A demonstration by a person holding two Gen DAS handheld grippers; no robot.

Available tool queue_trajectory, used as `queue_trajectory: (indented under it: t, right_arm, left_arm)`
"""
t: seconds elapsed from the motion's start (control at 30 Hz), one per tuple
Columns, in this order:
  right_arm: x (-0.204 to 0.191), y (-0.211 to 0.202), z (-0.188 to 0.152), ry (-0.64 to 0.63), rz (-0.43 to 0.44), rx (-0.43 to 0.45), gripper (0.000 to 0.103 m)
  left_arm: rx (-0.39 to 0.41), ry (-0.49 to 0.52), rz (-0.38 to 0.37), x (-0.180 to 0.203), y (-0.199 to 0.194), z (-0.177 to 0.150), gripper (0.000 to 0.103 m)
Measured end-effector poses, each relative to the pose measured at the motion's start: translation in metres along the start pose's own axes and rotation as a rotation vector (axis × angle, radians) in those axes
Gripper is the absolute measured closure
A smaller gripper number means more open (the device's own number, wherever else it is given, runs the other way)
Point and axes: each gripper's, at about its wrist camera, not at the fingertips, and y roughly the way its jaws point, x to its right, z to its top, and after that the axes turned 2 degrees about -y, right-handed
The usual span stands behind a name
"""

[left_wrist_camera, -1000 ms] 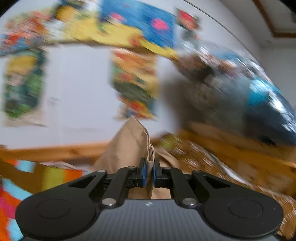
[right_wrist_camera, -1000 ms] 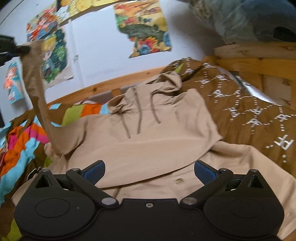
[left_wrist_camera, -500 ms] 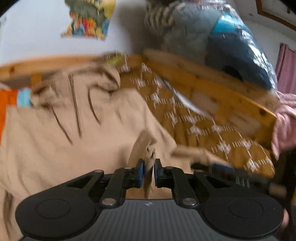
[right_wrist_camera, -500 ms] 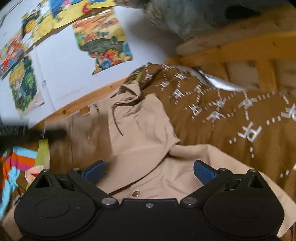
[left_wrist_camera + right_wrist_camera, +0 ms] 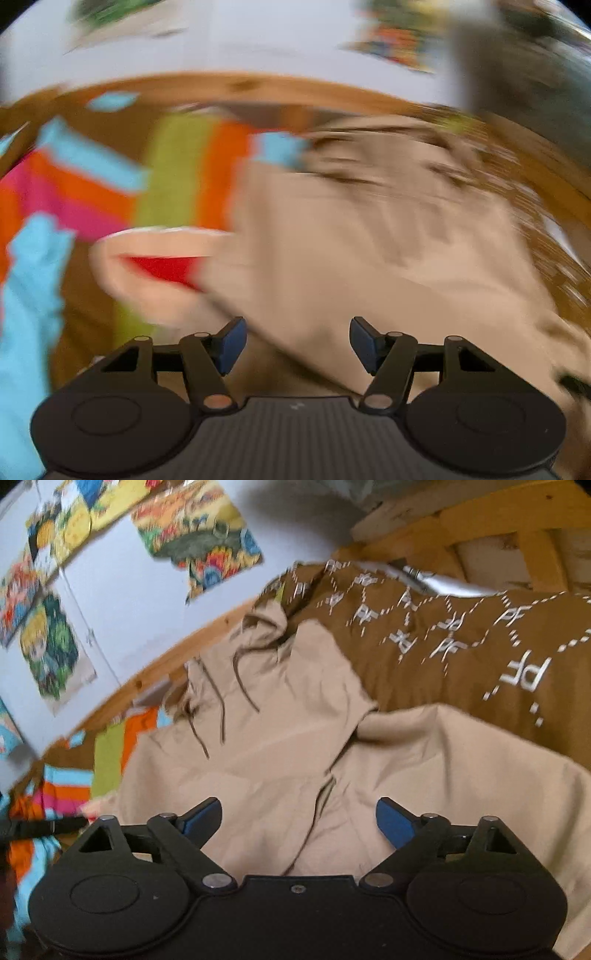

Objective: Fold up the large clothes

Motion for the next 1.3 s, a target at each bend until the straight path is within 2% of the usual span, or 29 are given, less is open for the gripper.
queue_trajectory:
  t: [0.07, 0.17, 0.2, 0.3, 0.37, 0.43, 0.47, 0.53, 0.67, 0.73, 0.8, 0.87, 0.9, 0.93, 0.97, 1.0, 1.07, 1.17, 1.23, 1.27, 1.3]
  right_arm:
    - [-0.004, 0.008, -0.003, -0.025, -0.015, -0.026, 0.016]
    - [-0.013, 0.022, -0.002, -0.088, -0.041, -0.047, 0.017]
    - [-0.015, 0.027, 0.001, -0.102, -0.045, -0.052, 0.019]
    - [-0.018, 0.036, 0.005, -0.114, -0.067, -0.062, 0.025]
    - [-0.017, 0.038, 0.004, -0.117, -0.083, -0.068, 0.028]
    - [-0.018, 0.040, 0.003, -0.120, -0.104, -0.066, 0.033]
    - [-0.019, 0.040, 0.003, -0.128, -0.118, -0.065, 0.038]
    - [-0.023, 0.041, 0.002, -0.149, -0.156, -0.060, 0.049]
    - [-0.021, 0.038, 0.004, -0.159, -0.202, -0.053, 0.069]
    - [-0.018, 0.036, 0.006, -0.145, -0.199, -0.049, 0.070]
    - [-0.018, 0.034, 0.006, -0.141, -0.191, -0.044, 0.066]
    - [-0.021, 0.033, 0.006, -0.161, -0.183, -0.044, 0.062]
    - [-0.022, 0.032, 0.005, -0.174, -0.179, -0.043, 0.059]
    - [-0.024, 0.031, 0.005, -0.182, -0.174, -0.043, 0.058]
    - [-0.026, 0.030, 0.005, -0.186, -0.169, -0.043, 0.053]
    - [-0.027, 0.029, 0.006, -0.187, -0.158, -0.045, 0.050]
    - [-0.028, 0.029, 0.006, -0.176, -0.119, -0.050, 0.048]
    - [-0.032, 0.042, 0.007, -0.199, -0.110, -0.076, 0.051]
    - [-0.037, 0.053, 0.006, -0.246, -0.135, -0.108, 0.058]
    - [-0.039, 0.056, 0.005, -0.271, -0.144, -0.105, 0.068]
    - [-0.040, 0.057, 0.003, -0.283, -0.145, -0.101, 0.079]
  left_arm:
    - [-0.019, -0.095, 0.015, -0.031, 0.011, 0.008, 0.041]
    - [-0.031, -0.215, -0.093, -0.063, 0.010, 0.004, 0.043]
    - [-0.030, -0.212, -0.136, -0.066, 0.007, 0.000, 0.043]
    - [-0.064, -0.054, -0.194, -0.051, 0.004, -0.014, 0.043]
    - [-0.097, 0.055, -0.166, -0.033, 0.009, -0.023, 0.047]
    - [-0.129, 0.128, -0.089, -0.013, 0.017, -0.029, 0.075]
    - [-0.145, 0.135, -0.053, -0.009, 0.021, -0.031, 0.098]
    - [-0.139, 0.074, -0.006, -0.009, 0.023, -0.034, 0.102]
    - [-0.089, -0.050, 0.022, -0.022, 0.003, -0.036, 0.103]
    - [-0.119, -0.110, 0.041, -0.035, 0.000, -0.038, 0.102]
    - [-0.141, -0.156, 0.045, -0.047, 0.002, -0.037, 0.097]
    - [-0.090, -0.159, 0.056, -0.055, -0.008, -0.036, 0.093]
    - [-0.056, -0.172, 0.031, -0.059, -0.013, -0.033, 0.077]
    - [-0.021, -0.193, 0.005, -0.062, -0.016, -0.028, 0.065]
    - [0.018, -0.204, -0.002, -0.064, -0.018, -0.022, 0.047]
    - [0.055, -0.190, 0.005, -0.063, -0.016, -0.014, 0.044]
    - [0.056, -0.100, 0.047, -0.055, 0.004, 0.005, 0.045]
    - [-0.008, -0.006, 0.116, -0.041, 0.045, 0.031, 0.054]
    - [-0.063, 0.001, 0.140, -0.040, 0.071, 0.040, 0.077]
    - [-0.095, -0.013, 0.141, -0.041, 0.081, 0.042, 0.087]
    - [-0.104, -0.026, 0.156, -0.040, 0.087, 0.041, 0.091]
